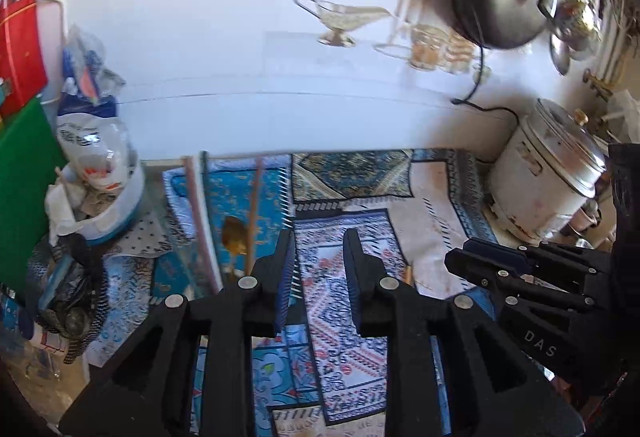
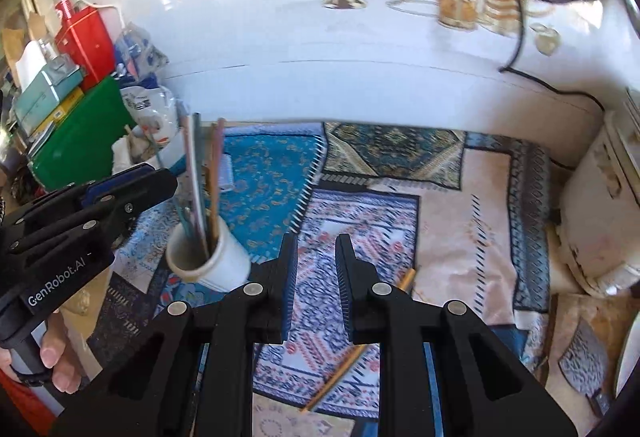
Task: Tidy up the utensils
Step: 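Grasp a wooden chopstick with the left tool while the right tool grasps a dark chopstick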
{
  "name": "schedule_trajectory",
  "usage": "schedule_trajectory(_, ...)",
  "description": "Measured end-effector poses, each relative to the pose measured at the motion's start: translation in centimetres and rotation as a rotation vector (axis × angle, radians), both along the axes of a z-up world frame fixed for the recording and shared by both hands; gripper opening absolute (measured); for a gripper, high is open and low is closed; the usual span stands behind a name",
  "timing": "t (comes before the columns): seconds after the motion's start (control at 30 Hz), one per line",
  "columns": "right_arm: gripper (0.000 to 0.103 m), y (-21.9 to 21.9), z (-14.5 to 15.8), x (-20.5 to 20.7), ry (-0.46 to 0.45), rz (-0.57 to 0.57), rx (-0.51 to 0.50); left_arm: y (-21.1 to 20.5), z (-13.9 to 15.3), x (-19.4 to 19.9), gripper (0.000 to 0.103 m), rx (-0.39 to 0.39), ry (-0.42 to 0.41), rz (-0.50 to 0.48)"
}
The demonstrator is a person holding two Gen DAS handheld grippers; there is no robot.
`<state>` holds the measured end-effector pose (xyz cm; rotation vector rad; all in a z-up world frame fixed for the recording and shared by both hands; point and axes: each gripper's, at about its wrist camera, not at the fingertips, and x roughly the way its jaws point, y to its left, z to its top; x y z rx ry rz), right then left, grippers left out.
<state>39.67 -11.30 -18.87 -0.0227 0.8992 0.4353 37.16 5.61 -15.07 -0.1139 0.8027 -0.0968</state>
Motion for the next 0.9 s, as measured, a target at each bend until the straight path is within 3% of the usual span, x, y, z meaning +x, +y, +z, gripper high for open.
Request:
schedule_trajectory(0.13,0.029,-3.2,-1.4,-0.2,0.033,-0.07,-0.008,-3.1,-1.6,0.7,0.026,-0.004,0.046,-0.064)
schedule_trajectory(0.4,0.03,-8.7,-4.7,-0.7,0.126,-0.192,-0.033,-8.7,-8.6,2.3,0.027,0.022,0.221,-0.184)
schedule_trajectory(0.67,0.03,-11.6,-8.4,-1.2,0.225,-0.242,-0.045,-11.4,-16.4,3.8,0.027,0.05,0.409,-0.222)
schedule_trajectory(0.9,0.03,-12.6,-10.9,-0.9,0.291,-0.252,-0.026,-12.3,-19.5,5.2,0.027,0.045,0.476,-0.214)
